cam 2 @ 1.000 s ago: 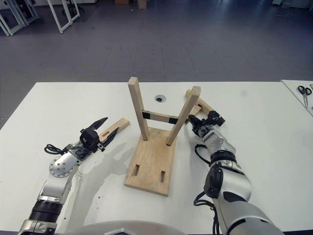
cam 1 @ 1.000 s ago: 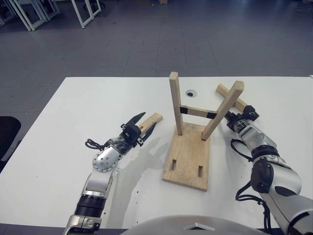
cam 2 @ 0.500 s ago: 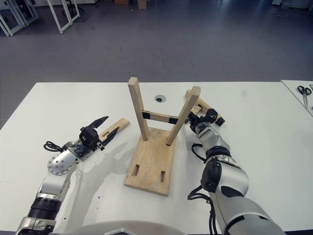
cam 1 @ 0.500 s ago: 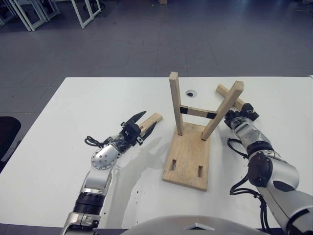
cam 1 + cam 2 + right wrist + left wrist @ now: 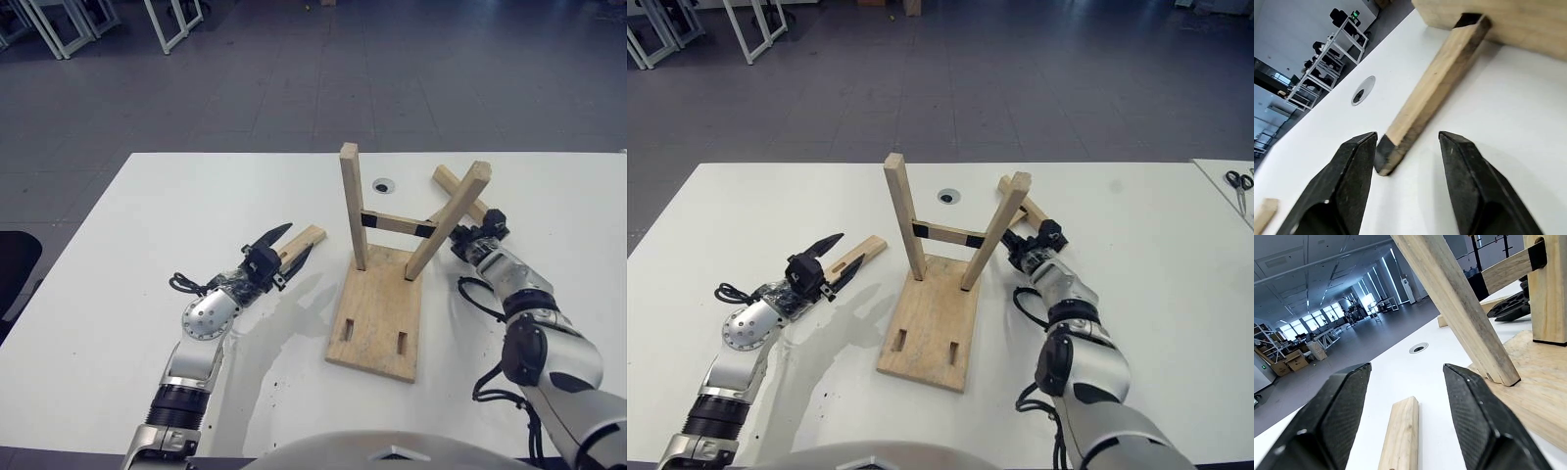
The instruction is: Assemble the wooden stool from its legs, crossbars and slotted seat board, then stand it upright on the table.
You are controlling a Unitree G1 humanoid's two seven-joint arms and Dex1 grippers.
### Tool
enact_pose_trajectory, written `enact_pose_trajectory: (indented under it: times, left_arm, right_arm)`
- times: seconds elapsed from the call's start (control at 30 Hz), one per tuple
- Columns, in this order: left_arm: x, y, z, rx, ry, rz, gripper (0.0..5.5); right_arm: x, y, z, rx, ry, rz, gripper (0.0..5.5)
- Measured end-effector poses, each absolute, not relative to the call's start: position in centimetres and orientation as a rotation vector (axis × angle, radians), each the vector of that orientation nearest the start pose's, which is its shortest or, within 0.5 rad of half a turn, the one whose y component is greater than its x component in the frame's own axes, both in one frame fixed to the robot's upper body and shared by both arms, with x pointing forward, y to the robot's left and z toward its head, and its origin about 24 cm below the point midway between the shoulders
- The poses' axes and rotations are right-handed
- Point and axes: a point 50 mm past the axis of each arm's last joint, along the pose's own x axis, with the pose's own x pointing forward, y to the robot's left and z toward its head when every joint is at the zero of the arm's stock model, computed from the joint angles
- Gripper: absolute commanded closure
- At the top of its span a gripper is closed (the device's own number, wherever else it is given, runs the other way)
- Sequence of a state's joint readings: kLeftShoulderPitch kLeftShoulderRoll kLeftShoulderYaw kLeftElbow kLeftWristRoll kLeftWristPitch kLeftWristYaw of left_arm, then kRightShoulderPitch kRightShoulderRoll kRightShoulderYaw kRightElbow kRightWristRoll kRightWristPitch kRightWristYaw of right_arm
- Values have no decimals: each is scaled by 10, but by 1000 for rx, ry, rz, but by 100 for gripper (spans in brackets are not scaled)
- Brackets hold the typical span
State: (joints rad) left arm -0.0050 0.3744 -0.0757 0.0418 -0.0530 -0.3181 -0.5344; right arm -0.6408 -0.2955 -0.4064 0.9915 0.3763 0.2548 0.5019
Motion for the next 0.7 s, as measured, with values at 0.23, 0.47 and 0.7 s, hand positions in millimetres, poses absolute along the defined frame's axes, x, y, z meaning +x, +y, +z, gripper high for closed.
enact_pose_trajectory:
  times: [0.23, 0.47, 0.7]
  left_arm:
    - [237, 173, 59, 365, -161, -630, 279]
    - [238, 172, 58, 365, -160, -631, 279]
    - [240, 172, 60, 369, -166, -636, 279]
  right_arm:
    - [320, -276, 51, 15, 257, 83, 185]
    - [318, -298, 41, -140, 322, 18, 160]
    - [331, -278, 24, -236, 392, 102, 198]
